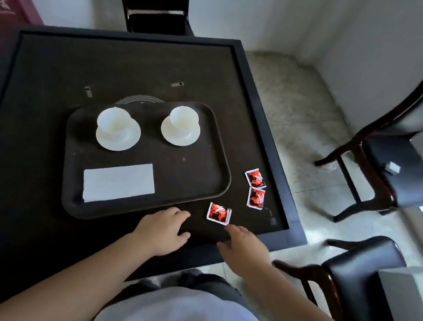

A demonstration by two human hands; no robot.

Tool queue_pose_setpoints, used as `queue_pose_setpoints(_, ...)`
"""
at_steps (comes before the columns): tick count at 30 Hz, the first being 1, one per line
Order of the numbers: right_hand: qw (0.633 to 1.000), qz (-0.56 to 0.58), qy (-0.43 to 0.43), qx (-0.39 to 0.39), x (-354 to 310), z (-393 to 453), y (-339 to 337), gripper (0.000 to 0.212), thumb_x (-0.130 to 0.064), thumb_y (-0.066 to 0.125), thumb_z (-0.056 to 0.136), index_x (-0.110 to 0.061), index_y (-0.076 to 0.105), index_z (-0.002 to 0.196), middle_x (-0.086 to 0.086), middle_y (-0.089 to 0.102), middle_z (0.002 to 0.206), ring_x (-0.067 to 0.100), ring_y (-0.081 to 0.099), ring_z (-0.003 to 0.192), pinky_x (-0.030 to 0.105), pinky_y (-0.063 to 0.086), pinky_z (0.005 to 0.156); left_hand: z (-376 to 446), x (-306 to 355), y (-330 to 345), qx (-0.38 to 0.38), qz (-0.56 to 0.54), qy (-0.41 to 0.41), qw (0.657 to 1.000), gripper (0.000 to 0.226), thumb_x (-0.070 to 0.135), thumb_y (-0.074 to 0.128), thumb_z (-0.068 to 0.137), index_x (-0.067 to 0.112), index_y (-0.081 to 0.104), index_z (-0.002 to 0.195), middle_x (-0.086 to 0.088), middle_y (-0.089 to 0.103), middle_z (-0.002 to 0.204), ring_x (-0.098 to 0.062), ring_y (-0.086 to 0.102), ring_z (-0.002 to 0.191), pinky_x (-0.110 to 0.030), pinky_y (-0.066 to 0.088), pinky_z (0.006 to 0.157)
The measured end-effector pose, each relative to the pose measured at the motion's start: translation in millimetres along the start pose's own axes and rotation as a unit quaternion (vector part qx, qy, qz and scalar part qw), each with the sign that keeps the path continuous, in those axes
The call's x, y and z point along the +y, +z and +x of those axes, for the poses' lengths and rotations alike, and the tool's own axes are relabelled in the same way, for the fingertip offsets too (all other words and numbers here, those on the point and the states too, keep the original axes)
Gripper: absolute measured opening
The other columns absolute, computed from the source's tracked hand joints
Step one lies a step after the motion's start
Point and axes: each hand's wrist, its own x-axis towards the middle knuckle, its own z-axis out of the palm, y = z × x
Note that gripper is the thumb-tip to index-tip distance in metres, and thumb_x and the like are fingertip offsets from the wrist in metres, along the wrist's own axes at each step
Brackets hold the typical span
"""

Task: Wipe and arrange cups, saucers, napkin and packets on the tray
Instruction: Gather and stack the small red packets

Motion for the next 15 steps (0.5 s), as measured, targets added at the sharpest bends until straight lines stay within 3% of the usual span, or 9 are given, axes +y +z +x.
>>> queue_pose_setpoints(5,0.998,0.019,0.052,0.009,15,-15,-1,0.038,-0.051,0.05,0.088,-0.033,0.051,0.122,-0.007,0.061,0.115,0.02,0.06,0.102,0.031,0.04,0.061,12,15,3,-0.005,-0.019,0.016,1.0,0.057,0.052,0.048,0.091,0.03,0.039,0.143,0.005,0.045,0.144,-0.018,0.05,0.125,-0.039,0.046,0.094)
queue_pose_setpoints(11,0.997,0.042,0.058,-0.015,29,5,-6,0.042,-0.05,0.052,0.086,-0.031,0.052,0.124,-0.004,0.061,0.116,0.022,0.06,0.104,0.034,0.049,0.071,30,26,8,-0.013,-0.057,-0.006,0.998,0.053,0.05,0.05,0.091,0.031,0.043,0.14,0.007,0.049,0.14,-0.018,0.053,0.121,-0.035,0.044,0.087)
queue_pose_setpoints(15,0.972,0.21,0.088,-0.056,30,32,-7,0.035,-0.042,0.065,0.085,-0.021,0.062,0.113,-0.007,0.064,0.092,0.015,0.06,0.086,0.029,0.048,0.072,48,41,14,-0.028,-0.157,-0.05,0.986,0.042,0.045,0.056,0.087,0.031,0.054,0.126,0.005,0.056,0.124,-0.016,0.057,0.11,-0.035,0.047,0.089)
